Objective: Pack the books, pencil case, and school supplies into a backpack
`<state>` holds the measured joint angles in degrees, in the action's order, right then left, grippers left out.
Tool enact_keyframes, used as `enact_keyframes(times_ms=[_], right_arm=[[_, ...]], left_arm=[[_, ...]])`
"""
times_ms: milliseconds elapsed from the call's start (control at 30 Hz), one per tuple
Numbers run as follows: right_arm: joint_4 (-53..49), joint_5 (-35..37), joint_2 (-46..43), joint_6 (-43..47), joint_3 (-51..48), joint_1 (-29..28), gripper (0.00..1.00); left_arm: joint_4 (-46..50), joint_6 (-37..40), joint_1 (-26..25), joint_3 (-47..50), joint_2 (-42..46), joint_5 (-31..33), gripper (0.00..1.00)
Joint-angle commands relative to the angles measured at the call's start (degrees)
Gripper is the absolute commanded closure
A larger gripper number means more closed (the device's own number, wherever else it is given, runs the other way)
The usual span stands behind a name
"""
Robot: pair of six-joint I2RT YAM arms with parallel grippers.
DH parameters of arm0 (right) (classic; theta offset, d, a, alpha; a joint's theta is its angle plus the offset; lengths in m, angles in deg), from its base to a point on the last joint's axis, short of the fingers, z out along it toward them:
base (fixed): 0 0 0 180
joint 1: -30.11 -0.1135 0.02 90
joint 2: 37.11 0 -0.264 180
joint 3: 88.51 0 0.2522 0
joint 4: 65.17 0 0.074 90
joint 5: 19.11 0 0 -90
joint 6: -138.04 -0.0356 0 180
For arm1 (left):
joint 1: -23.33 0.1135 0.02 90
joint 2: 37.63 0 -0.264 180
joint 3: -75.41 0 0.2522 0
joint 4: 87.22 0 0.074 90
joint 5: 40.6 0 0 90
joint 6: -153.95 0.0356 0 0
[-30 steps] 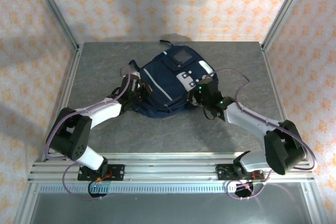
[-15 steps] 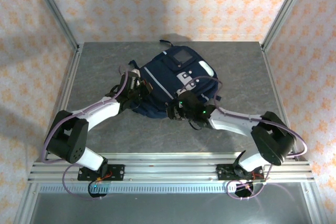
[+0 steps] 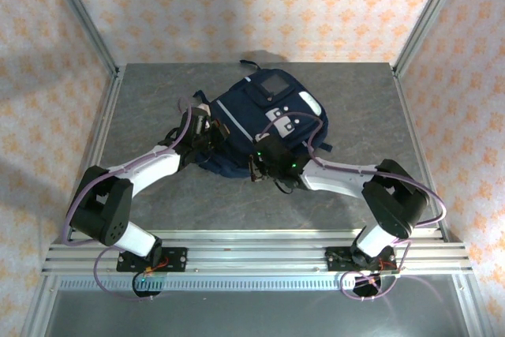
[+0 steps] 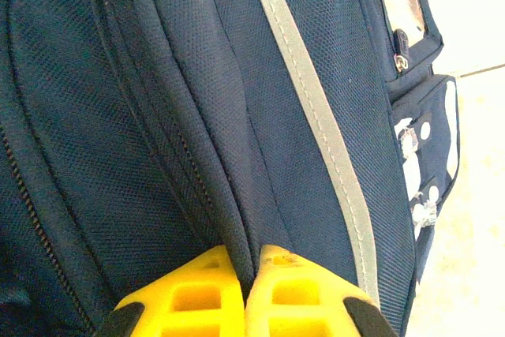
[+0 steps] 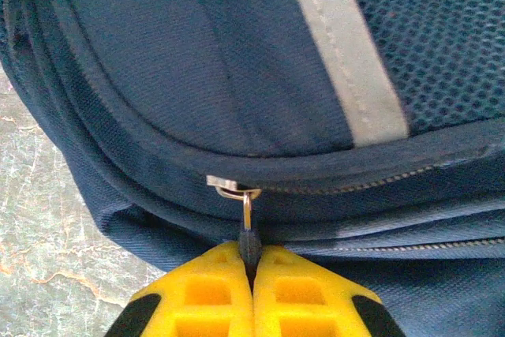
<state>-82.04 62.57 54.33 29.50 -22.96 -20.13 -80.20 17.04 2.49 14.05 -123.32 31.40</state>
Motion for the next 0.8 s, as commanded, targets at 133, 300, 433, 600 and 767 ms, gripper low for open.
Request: enact_keyframes(times_ms=[133, 300, 433, 600, 767], right_arm=[[-4.16, 3.76, 4.84, 1.49, 8.75, -4.91, 1.00], [-4.35, 6.58, 2.75, 0.62, 6.63, -4.53, 1.00], [-5.18, 6.65, -0.88, -0.75, 1.86, -0.57, 1.00], [-7.21, 8.09, -4.89, -0.39, -3.67, 6.82, 1.00], [-7.53, 8.98, -6.44, 0.00, -4.23, 14.33, 1.00]], left_arm=[[-6.18, -0.98, -1.08, -1.24, -0.17, -2.53, 1.00], [-4.74, 0.32, -0.89, -1.12, 0.51, -1.43, 1.00], [-3.92, 1.19, 0.16, -1.14, 1.04, -1.26, 1.00], [-2.59, 2.60, 1.14, -0.98, 1.49, -0.75, 1.00], [-1.82, 3.31, 1.59, -0.30, 1.81, -0.16, 1.00]])
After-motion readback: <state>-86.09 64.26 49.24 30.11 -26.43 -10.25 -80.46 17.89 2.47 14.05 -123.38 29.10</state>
